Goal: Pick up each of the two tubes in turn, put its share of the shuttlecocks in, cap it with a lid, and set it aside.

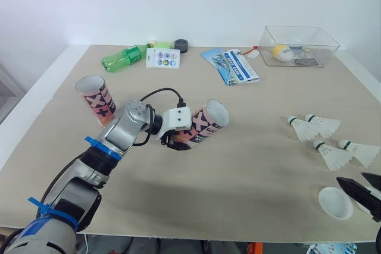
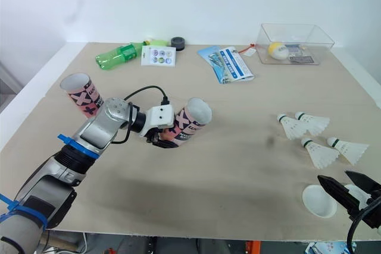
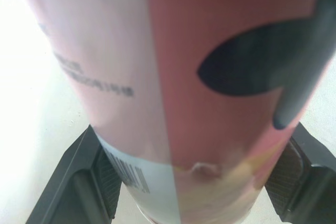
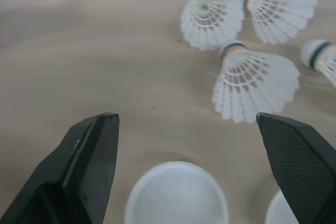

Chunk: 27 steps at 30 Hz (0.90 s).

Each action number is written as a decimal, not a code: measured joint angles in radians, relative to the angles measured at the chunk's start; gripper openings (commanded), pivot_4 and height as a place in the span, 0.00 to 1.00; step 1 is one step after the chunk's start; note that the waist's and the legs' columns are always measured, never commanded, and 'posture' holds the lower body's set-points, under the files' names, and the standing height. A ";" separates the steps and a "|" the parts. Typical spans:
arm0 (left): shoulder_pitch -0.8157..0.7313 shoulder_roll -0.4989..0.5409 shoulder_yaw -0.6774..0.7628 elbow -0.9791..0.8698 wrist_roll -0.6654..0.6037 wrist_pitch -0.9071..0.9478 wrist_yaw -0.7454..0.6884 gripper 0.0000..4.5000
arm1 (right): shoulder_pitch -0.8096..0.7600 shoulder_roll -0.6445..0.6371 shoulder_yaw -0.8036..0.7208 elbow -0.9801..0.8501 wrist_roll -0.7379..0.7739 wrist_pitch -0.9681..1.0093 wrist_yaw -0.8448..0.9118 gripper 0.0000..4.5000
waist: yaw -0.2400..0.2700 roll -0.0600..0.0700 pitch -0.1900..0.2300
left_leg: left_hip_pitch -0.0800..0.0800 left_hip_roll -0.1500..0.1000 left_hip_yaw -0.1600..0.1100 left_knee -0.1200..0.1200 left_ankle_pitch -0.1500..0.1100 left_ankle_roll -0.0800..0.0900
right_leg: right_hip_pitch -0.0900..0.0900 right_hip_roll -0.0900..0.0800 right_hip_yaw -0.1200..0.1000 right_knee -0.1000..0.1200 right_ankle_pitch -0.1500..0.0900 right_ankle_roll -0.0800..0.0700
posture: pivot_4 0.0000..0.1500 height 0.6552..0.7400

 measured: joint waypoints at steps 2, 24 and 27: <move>0.002 0.000 0.000 -0.005 0.000 0.002 0.000 0.67 | -0.021 0.000 0.031 0.018 -0.006 -0.021 -0.007 1.00 | 0.000 0.000 0.000 | 0.000 0.000 0.000 0.000 0.000 0.000 | 0.000 0.000 0.000 0.000 0.000 0.000 | 1.00 1.00; 0.025 0.005 0.003 -0.056 0.000 0.035 0.010 0.67 | -0.321 -0.051 0.343 0.338 -0.166 -0.241 -0.086 0.74 | 0.000 0.001 0.000 | -0.001 -0.002 -0.001 -0.003 0.000 0.000 | 0.000 0.000 0.000 -0.001 -0.002 0.001 | 1.00 1.00; 0.025 0.005 0.002 -0.056 0.000 0.035 0.013 0.67 | -0.340 -0.052 0.364 0.368 -0.183 -0.259 -0.090 0.47 | 0.000 0.001 -0.001 | -0.001 -0.002 -0.001 -0.002 0.000 0.000 | 0.000 0.000 0.000 -0.001 -0.002 0.002 | 1.00 1.00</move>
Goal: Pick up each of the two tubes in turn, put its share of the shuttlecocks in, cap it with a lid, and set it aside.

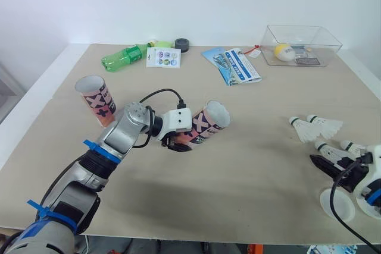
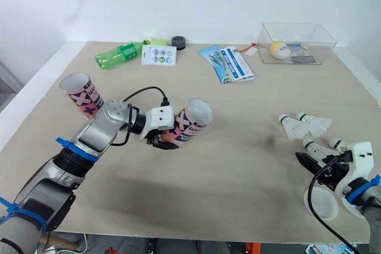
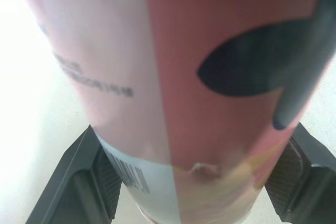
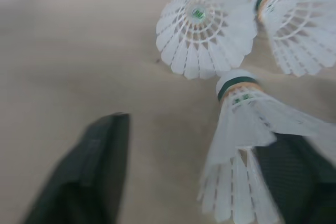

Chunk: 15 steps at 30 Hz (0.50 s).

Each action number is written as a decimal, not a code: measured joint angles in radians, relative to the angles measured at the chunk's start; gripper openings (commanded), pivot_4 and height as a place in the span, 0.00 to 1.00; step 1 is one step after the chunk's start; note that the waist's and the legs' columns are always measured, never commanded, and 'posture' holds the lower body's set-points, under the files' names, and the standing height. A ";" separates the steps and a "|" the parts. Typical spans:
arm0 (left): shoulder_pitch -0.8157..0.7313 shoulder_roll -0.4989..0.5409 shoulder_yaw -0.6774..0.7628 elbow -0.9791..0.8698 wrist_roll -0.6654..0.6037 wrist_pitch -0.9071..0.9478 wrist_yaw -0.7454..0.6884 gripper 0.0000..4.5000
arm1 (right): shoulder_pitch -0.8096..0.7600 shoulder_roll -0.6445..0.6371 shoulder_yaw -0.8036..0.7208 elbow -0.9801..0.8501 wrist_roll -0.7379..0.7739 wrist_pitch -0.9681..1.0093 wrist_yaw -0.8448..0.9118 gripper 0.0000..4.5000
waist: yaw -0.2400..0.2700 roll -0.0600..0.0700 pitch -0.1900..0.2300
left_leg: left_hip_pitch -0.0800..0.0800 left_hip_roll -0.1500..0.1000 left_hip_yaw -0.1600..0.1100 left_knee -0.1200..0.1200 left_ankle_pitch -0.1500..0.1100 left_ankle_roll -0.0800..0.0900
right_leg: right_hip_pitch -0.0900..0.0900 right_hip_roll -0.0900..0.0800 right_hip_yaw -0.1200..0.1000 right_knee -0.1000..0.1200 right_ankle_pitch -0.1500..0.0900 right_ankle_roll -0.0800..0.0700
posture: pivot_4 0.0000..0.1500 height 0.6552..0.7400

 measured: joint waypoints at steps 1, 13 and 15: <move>0.000 0.001 0.000 0.000 0.000 0.000 0.000 0.67 | -0.001 0.000 0.005 0.006 -0.002 -0.008 0.000 0.38 | 0.000 0.000 0.000 | 0.000 0.000 0.000 0.000 0.000 0.000 | 0.000 0.000 0.000 0.000 0.000 0.000 | 1.00 1.00; -0.007 -0.002 -0.001 0.024 -0.001 -0.017 -0.002 0.67 | 0.026 -0.012 0.013 0.005 -0.021 -0.058 0.004 0.01 | 0.001 0.000 0.000 | 0.000 0.000 0.000 0.000 0.000 0.000 | 0.000 0.000 0.000 0.000 0.000 0.000 | 1.00 1.00; -0.017 -0.003 -0.002 0.041 0.000 -0.027 -0.013 0.67 | 0.049 -0.029 0.012 -0.039 -0.022 -0.071 0.013 0.01 | 0.000 0.000 0.000 | 0.001 0.000 0.000 0.000 0.000 0.000 | 0.000 0.000 0.001 0.000 0.000 0.000 | 1.00 1.00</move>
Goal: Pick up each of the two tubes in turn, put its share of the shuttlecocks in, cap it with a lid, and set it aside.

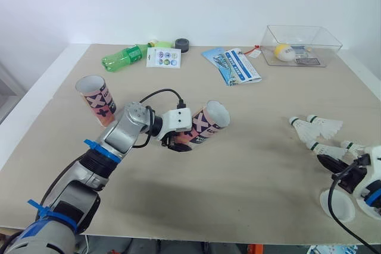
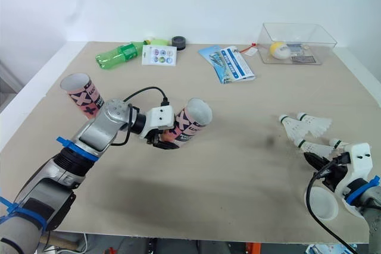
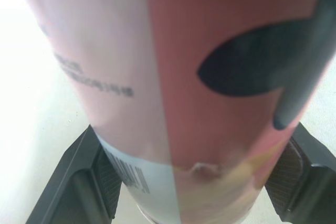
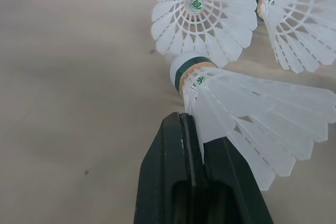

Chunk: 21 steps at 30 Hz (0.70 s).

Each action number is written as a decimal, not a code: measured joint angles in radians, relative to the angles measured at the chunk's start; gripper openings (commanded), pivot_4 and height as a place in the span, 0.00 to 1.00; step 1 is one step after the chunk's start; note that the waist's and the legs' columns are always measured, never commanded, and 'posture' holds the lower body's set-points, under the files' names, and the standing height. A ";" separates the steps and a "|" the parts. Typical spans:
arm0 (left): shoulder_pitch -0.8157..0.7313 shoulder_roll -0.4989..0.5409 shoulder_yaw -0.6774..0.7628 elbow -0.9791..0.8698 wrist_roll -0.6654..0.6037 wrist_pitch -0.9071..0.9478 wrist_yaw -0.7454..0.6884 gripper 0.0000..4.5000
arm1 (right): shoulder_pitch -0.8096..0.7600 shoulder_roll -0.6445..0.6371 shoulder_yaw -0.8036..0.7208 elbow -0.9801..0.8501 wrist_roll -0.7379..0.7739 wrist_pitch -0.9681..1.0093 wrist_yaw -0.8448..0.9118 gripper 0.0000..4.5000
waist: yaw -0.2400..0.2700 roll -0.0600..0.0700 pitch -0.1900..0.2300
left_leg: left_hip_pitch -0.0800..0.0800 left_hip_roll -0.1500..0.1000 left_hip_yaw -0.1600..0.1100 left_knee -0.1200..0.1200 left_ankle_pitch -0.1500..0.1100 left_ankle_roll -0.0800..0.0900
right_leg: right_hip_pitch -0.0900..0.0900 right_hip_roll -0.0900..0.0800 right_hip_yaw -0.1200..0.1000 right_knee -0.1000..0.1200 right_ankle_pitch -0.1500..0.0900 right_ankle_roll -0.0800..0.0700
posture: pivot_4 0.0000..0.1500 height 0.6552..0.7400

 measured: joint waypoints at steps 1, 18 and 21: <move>-0.003 0.000 -0.001 0.008 0.000 -0.009 -0.003 0.67 | 0.013 -0.012 -0.001 -0.032 0.000 -0.005 0.007 0.01 | 0.000 0.000 0.000 | 0.000 0.000 0.000 0.000 0.000 0.000 | 0.000 0.000 0.000 0.000 0.000 0.000 | 1.00 1.00; -0.042 -0.053 0.018 0.113 -0.020 -0.040 -0.042 0.67 | -0.676 -0.419 0.500 -0.383 -0.075 -0.202 0.285 0.01 | 0.000 -0.005 0.001 | -0.005 -0.004 0.003 0.001 0.000 -0.001 | -0.001 -0.006 0.000 -0.001 -0.002 0.005 | 1.00 1.00; -0.042 -0.066 0.023 0.110 -0.022 -0.027 -0.038 0.67 | -0.770 -0.367 0.627 -0.313 -0.139 -0.291 0.360 0.01 | 0.010 -0.005 0.001 | -0.008 -0.010 0.001 0.001 0.000 -0.001 | -0.002 -0.011 -0.001 -0.001 -0.003 0.012 | 1.00 1.00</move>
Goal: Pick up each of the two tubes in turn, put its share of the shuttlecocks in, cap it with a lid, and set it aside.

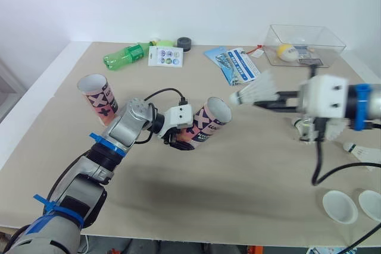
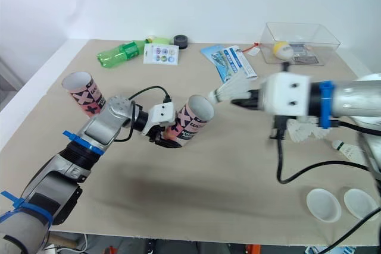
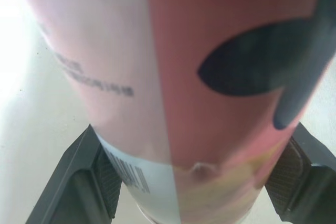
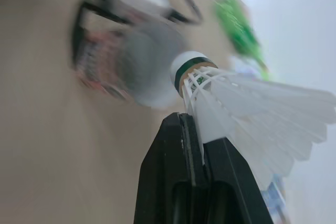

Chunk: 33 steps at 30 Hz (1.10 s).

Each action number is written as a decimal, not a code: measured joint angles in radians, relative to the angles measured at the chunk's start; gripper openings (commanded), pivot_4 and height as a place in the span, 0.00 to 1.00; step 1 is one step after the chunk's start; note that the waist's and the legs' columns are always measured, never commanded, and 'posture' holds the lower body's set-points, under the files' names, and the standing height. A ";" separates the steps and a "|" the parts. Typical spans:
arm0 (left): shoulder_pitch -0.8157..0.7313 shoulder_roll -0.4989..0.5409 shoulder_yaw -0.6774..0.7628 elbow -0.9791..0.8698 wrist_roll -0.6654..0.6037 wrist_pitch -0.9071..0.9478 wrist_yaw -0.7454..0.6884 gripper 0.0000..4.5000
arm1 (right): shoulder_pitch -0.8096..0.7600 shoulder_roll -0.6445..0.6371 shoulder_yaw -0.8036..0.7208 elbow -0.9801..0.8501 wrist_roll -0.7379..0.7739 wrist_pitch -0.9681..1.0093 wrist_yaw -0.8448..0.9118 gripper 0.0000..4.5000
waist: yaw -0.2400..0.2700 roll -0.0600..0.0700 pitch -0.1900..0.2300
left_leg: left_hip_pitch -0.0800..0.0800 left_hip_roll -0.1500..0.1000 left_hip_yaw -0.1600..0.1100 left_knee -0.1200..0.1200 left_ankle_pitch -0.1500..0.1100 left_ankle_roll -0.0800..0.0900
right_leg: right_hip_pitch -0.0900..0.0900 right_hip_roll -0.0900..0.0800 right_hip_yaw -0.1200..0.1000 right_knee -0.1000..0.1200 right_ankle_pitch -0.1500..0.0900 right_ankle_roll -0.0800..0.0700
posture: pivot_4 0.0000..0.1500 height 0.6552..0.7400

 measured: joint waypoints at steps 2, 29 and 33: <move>0.000 -0.006 -0.001 -0.003 -0.001 0.001 0.004 0.67 | -0.050 0.031 0.057 0.075 -0.050 -0.076 0.047 0.01 | 0.005 0.000 0.000 | 0.000 -0.003 0.000 0.000 0.000 0.000 | 0.000 -0.003 0.000 0.000 -0.001 0.001 | 1.00 1.00; 0.021 0.005 -0.010 -0.045 0.006 0.017 0.039 0.67 | -0.385 0.200 0.013 0.355 0.131 0.220 0.180 0.75 | 0.005 0.001 0.001 | 0.002 -0.003 -0.002 -0.001 0.001 0.003 | 0.002 -0.003 -0.003 0.002 0.001 -0.004 | 1.00 1.00; 0.006 0.003 -0.020 -0.035 0.012 0.008 0.033 0.67 | -0.351 0.207 0.137 0.358 0.034 0.179 0.248 0.46 | 0.004 0.001 0.001 | 0.002 -0.003 -0.002 -0.001 0.002 0.003 | 0.002 -0.003 -0.003 0.002 0.000 -0.001 | 1.00 1.00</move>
